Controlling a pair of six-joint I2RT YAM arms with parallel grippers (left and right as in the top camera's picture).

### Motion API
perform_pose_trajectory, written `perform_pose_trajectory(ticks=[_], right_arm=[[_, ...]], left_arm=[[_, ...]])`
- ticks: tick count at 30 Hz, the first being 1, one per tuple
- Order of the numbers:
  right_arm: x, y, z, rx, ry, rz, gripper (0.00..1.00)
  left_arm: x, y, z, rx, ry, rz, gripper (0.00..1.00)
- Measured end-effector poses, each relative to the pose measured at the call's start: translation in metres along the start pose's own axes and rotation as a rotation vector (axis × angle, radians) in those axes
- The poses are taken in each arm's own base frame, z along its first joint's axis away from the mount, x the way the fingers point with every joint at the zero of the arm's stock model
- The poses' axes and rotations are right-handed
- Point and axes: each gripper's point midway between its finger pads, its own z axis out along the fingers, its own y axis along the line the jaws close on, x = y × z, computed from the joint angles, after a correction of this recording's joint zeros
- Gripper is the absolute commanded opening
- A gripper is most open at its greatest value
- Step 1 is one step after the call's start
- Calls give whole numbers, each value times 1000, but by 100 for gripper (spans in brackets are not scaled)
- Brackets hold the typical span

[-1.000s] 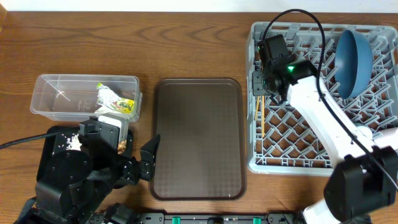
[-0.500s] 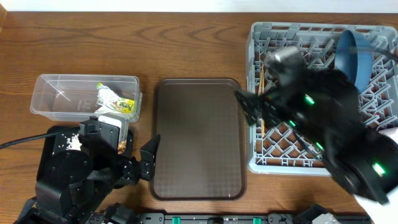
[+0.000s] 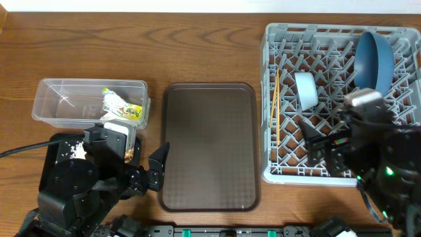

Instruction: Sort waste into correct bins and load items into the dishwasher rack

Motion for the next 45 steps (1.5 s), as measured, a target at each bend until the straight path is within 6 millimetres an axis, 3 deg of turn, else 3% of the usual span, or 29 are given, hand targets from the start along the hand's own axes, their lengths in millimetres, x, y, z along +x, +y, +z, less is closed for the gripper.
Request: perform_pose_trajectory(ticks=[3, 8, 14, 25, 30, 35, 45], right_arm=[[-3, -12, -11, 45, -43, 18, 99], [-3, -51, -22, 194, -140, 115, 99], [28, -76, -6, 284, -227, 190, 99], [127, -62, 46, 196, -251, 161, 99], [160, -63, 64, 198, -261, 163, 99], [183, -64, 83, 199, -295, 155, 99], [197, -62, 116, 166, -414, 121, 99]], left_arm=[[0, 0, 0, 0, 0, 0, 98], [0, 0, 0, 0, 0, 0, 98], [0, 0, 0, 0, 0, 0, 98], [0, 0, 0, 0, 0, 0, 98], [0, 0, 0, 0, 0, 0, 98], [0, 0, 0, 0, 0, 0, 98], [0, 0, 0, 0, 0, 0, 98]])
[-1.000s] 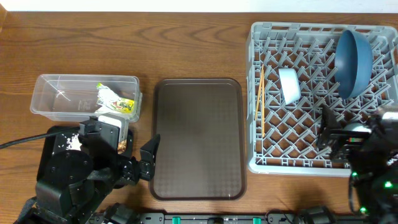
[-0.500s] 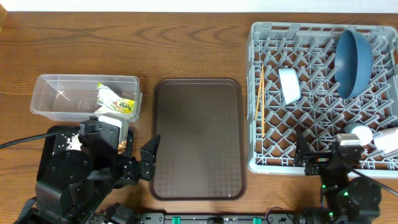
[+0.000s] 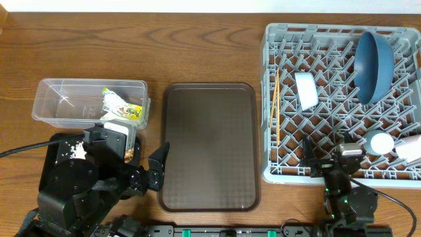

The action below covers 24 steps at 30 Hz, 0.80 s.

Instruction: Sort waste into correct bins and load items into the dishwasher rack

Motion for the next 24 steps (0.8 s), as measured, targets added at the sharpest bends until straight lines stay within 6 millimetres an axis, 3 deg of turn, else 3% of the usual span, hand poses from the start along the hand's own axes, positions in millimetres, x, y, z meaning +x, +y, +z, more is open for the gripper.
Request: perform_pose_trajectory(ticks=[24], right_arm=[[3, 3, 1, -21, 0, 0, 99]], left_arm=[[0, 0, 0, 0, 0, 0, 98]])
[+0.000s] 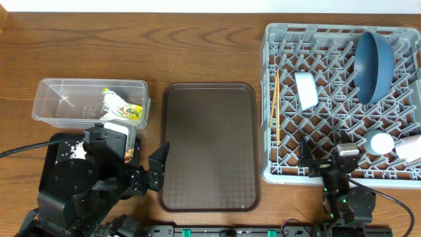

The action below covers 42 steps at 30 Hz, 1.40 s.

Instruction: Sort waste into correct bins and load items into the dishwasher rack

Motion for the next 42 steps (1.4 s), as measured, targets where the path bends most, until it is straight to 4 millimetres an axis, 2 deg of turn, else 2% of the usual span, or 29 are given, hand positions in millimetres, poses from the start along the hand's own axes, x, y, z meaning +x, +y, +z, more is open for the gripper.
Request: perform_pose_trajectory(ticks=[14, 18, 21, 25, 29, 36, 42], right_arm=[[0, 0, 0, 0, 0, 0, 99], [0, 0, 0, 0, 0, 0, 99], [0, 0, 0, 0, 0, 0, 99], [0, 0, 0, 0, 0, 0, 99], [0, 0, 0, 0, 0, 0, 99], [0, 0, 0, 0, 0, 0, 99], [0, 0, 0, -1, 0, 0, 99]], left_arm=[[3, 1, 0, -6, 12, 0, 98], [4, 8, 0, -38, 13, -13, 98], [6, 21, 6, -90, -2, -39, 98], [10, 40, 24, -151, -64, -76, 98], [17, 51, 35, -170, -154, -89, 98], [24, 58, 25, -173, -363, -86, 98], [43, 62, 23, -179, -421, -85, 98]])
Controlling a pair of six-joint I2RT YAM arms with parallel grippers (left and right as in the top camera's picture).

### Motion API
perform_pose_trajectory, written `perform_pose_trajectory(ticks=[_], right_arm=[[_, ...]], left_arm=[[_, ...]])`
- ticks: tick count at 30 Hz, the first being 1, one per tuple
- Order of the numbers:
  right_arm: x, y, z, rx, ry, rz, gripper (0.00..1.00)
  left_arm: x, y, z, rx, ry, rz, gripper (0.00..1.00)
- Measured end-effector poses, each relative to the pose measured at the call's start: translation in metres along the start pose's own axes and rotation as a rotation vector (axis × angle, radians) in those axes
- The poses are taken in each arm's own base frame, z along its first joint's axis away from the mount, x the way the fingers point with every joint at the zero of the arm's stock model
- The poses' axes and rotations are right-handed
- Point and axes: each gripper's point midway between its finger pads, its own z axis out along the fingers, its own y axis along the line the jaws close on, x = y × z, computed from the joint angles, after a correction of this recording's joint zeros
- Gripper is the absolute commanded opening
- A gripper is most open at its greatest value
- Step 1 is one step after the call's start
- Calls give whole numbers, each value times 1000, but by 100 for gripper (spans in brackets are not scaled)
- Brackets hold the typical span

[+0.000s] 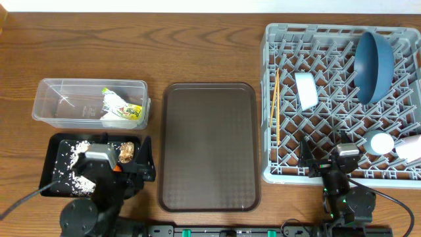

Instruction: Sort waste into correct bins and load items into the dishwasher rack

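The grey dishwasher rack (284,172) at the right holds a blue bowl (373,58), a white cup (305,90), wooden chopsticks (277,105) and two white items (380,141) by its right edge. A clear bin (66,105) at the left holds a green-yellow wrapper (122,105). Below it, a black bin (56,155) holds white crumbs and a brown scrap (126,153). My left gripper (145,166) sits low beside the black bin's right edge. At the rack's front edge is my right gripper (306,161). The jaws of both are too dark to read.
An empty brown tray (209,145) lies in the middle between the bins and the rack. Both arm bases sit at the table's front edge. Bare wood runs along the back.
My left arm has drawn back toward the front edge, uncovering most of the black bin and its contents. The right arm and all objects are unchanged.
First my right arm hung over the rack's front right part while the left arm lay over the black bin. The right arm then sat at the rack's front edge, showing two white items in the rack, and stayed. Now the left arm is drawn back too.
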Motion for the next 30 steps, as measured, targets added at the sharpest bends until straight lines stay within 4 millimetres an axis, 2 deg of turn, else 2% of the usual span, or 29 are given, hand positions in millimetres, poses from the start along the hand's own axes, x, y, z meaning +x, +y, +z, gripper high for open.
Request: perform_pose_trajectory(ticks=[9, 18, 25, 30], right_arm=[[0, 0, 0, 0, 0, 0, 99], [0, 0, 0, 0, 0, 0, 99], [0, 0, 0, 0, 0, 0, 99], [0, 0, 0, 0, 0, 0, 99]], left_arm=[[19, 7, -5, -10, -41, -2, 98], [42, 14, 20, -20, -67, -3, 98], [82, 22, 43, -27, -40, -2, 98], [105, 26, 52, -33, -12, -1, 98]])
